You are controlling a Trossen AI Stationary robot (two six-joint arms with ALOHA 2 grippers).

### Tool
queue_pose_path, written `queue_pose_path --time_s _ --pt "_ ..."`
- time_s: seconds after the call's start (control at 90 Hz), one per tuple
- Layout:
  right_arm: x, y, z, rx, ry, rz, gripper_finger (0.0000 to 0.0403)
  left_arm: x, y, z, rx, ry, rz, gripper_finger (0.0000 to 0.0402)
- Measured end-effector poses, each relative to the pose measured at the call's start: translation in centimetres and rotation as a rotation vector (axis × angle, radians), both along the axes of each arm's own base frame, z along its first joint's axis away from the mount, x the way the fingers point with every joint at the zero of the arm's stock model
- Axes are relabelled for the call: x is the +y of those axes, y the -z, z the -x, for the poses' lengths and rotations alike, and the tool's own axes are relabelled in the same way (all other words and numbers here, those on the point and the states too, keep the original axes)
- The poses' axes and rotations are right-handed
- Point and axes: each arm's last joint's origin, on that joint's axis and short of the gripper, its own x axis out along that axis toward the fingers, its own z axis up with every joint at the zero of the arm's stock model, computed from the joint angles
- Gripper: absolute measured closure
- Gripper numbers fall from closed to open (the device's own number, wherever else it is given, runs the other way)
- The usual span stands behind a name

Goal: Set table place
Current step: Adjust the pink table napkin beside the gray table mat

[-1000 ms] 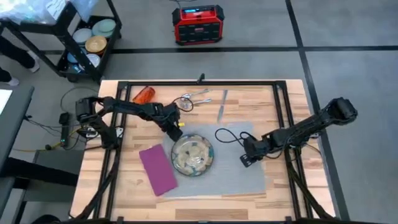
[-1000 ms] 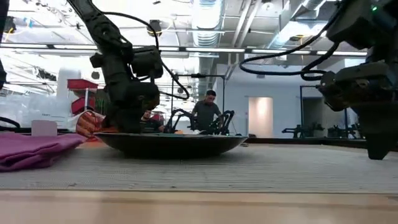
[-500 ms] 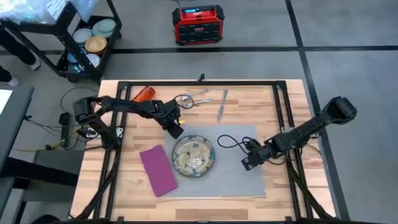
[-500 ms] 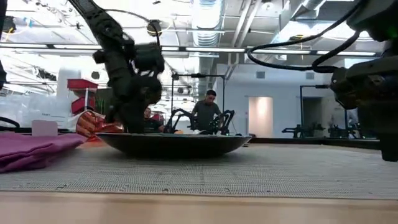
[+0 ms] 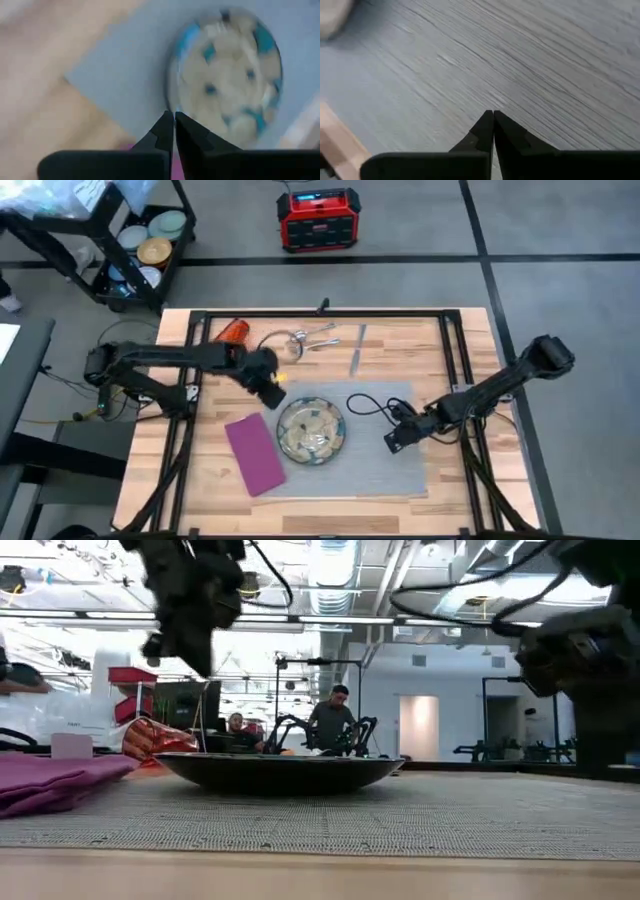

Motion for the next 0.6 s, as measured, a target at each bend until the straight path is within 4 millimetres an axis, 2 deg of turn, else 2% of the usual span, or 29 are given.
queue_pose_path --time_s 0.111,0.244,0.489,0.6 --pt "-0.8 -0.8 -0.5 -0.034 -0.017 0.029 0.0403 -3.2 0.4 0.4 0.041 -0.003 0.034 0.0401" --pt "-2.0 -1.6 -0.9 -0.075 -0.027 0.056 0.0403 -6.3 1.8 1.3 0.100 -0.036 0.074 0.0401" --pt "-4.3 -2.6 -0.6 -0.091 -0.046 0.092 0.0403 -10.4 4.7 4.2 0.214 -0.140 0.129 0.0401" --pt "-5.0 -2.8 -0.3 -0.079 -0.049 0.113 0.0403 -11.6 6.2 5.5 0.251 -0.184 0.161 0.0401"
